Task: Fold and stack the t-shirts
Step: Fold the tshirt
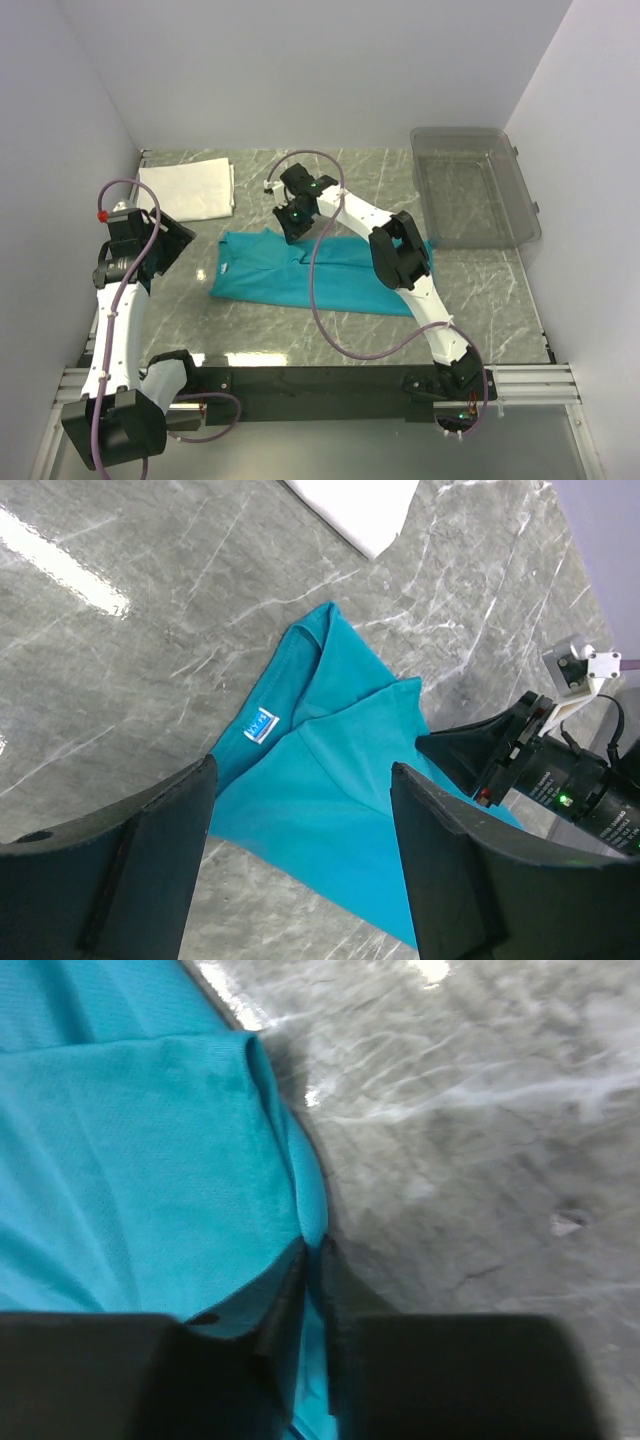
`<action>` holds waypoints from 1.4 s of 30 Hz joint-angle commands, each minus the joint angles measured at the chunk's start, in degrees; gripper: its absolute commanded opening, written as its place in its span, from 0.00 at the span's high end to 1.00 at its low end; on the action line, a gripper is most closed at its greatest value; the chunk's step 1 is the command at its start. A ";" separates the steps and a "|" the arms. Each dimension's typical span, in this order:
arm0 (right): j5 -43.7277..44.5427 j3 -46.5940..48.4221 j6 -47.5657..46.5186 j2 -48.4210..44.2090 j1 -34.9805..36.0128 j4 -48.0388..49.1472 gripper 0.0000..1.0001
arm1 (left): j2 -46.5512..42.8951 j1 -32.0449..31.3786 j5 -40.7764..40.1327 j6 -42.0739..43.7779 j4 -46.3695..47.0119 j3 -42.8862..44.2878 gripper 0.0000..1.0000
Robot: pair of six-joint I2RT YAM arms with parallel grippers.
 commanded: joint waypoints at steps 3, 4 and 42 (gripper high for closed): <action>-1.87 -0.32 -0.12 -0.47 -0.44 0.69 1.00 | 0.23 -0.30 1.14 0.46 1.24 0.29 0.25; -1.52 -0.41 0.14 -0.82 -0.70 1.13 1.00 | 0.23 -0.21 1.15 0.46 1.24 0.29 0.25; -16.34 -17.60 -3.89 -24.08 -21.18 22.66 0.35 | 39.85 -21.74 4.49 -14.74 28.22 10.03 0.40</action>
